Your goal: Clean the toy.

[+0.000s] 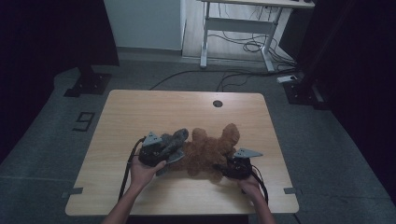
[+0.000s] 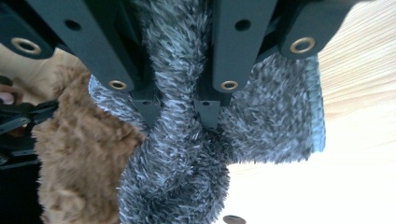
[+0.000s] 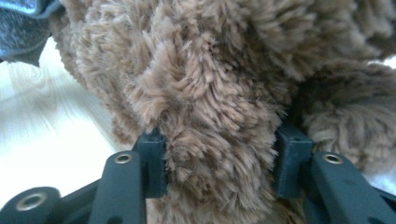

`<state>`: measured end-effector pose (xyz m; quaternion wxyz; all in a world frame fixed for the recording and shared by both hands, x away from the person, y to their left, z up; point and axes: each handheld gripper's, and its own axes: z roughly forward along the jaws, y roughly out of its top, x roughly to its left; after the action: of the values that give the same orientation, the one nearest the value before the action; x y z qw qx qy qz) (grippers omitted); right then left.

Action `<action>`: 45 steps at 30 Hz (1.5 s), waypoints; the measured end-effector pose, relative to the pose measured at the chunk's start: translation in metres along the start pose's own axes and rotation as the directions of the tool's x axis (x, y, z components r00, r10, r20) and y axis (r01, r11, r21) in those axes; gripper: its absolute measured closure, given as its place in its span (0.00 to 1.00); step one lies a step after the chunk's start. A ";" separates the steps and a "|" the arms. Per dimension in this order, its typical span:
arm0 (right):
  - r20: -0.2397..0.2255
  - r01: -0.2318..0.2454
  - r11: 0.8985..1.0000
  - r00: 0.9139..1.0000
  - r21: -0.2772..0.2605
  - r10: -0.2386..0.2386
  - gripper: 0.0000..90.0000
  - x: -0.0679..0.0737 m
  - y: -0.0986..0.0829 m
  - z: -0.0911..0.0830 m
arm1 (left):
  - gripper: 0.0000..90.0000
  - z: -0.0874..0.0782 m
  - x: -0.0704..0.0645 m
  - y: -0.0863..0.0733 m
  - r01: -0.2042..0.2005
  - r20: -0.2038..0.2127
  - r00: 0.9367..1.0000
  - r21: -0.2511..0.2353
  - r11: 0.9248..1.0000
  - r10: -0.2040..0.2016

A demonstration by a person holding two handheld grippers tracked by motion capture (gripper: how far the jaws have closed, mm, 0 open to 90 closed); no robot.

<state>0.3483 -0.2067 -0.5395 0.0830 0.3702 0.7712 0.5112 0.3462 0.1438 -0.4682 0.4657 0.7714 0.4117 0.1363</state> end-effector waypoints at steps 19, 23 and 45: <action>-0.011 -0.030 0.999 0.999 -0.016 0.030 0.61 -0.003 -0.002 0.001 | 0.85 -0.023 -0.027 0.036 -0.001 0.087 0.996 -0.081 0.997 0.008; -0.012 -0.036 0.999 0.999 -0.014 0.035 0.61 -0.002 -0.002 0.002 | 0.85 0.006 -0.075 0.059 -0.081 0.165 0.982 -0.057 0.995 0.090; -0.009 -0.025 1.000 1.000 -0.007 0.025 0.64 -0.003 -0.005 0.002 | 0.84 0.087 -0.091 0.065 -0.145 0.048 0.989 0.106 0.984 0.140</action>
<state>0.3492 -0.2085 -0.5453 0.0743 0.3772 0.7651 0.5166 0.3741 0.0071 -0.4440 0.4200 0.8258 0.3529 0.1310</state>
